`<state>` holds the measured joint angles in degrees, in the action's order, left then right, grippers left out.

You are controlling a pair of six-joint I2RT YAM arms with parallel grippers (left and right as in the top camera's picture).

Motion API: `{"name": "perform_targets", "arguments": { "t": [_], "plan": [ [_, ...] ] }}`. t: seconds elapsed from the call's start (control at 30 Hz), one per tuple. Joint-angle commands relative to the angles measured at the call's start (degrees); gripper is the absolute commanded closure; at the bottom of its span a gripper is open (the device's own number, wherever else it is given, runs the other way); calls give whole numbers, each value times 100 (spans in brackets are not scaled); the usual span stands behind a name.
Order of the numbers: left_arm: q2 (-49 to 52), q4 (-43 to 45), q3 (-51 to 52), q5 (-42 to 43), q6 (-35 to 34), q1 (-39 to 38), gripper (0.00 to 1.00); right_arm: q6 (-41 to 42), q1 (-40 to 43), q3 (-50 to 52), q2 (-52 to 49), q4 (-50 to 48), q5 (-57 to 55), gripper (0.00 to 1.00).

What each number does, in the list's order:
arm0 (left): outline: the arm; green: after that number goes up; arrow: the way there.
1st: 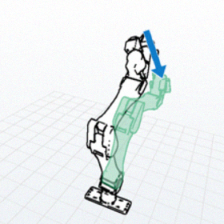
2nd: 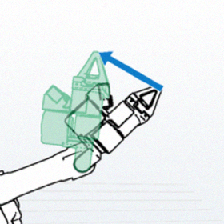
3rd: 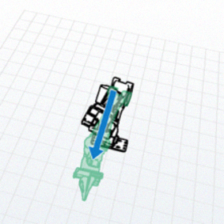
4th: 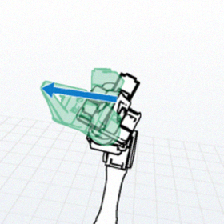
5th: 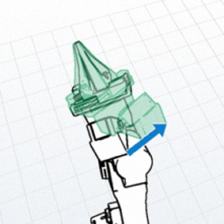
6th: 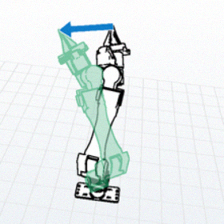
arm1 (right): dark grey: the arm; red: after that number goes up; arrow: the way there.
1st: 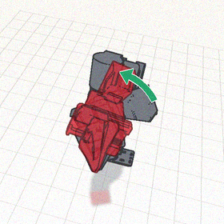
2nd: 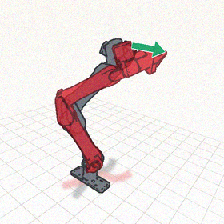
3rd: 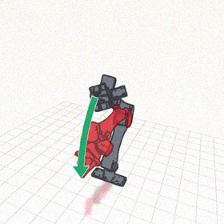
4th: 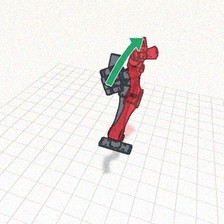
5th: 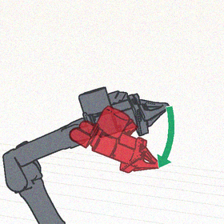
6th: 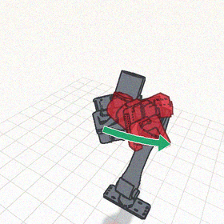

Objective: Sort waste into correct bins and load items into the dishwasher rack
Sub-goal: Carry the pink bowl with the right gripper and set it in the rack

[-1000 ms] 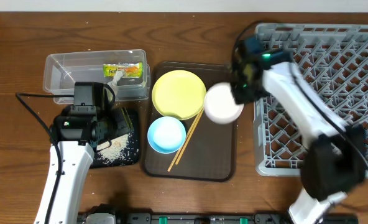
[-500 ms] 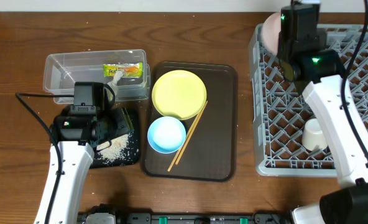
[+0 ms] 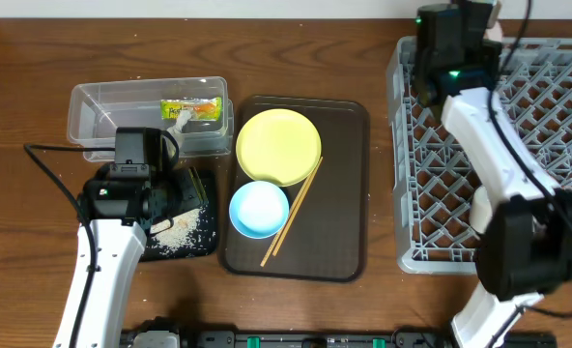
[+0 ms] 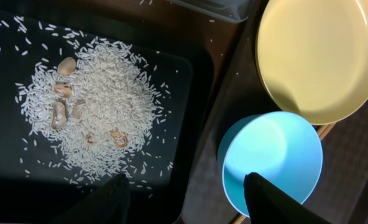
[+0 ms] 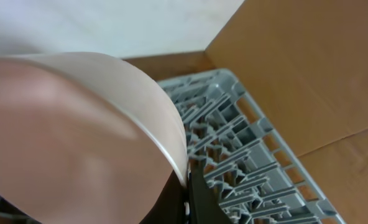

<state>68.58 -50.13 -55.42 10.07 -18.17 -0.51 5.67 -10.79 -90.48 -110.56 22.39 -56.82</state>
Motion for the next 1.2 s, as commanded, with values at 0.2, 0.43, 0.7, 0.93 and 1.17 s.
{"name": "perform_targets", "arguments": {
  "t": [0.2,0.43,0.7,0.93,1.17],
  "plan": [
    [-44,-17,-33,-66,-11,24,38,-15,-59,-35,-623,-72,-271,99],
    [-44,-17,-33,-68,-11,24,38,-15,-256,-33,-673,2,-273,99],
    [-44,-20,-33,-66,-11,24,38,308,-367,-31,-673,656,-26,99],
    [-44,-20,-33,-66,-11,24,38,802,-387,-33,-629,1622,1228,99],
    [-44,-20,-33,-66,-11,24,38,1152,-391,-33,-330,2406,1930,96]
  ]
}}
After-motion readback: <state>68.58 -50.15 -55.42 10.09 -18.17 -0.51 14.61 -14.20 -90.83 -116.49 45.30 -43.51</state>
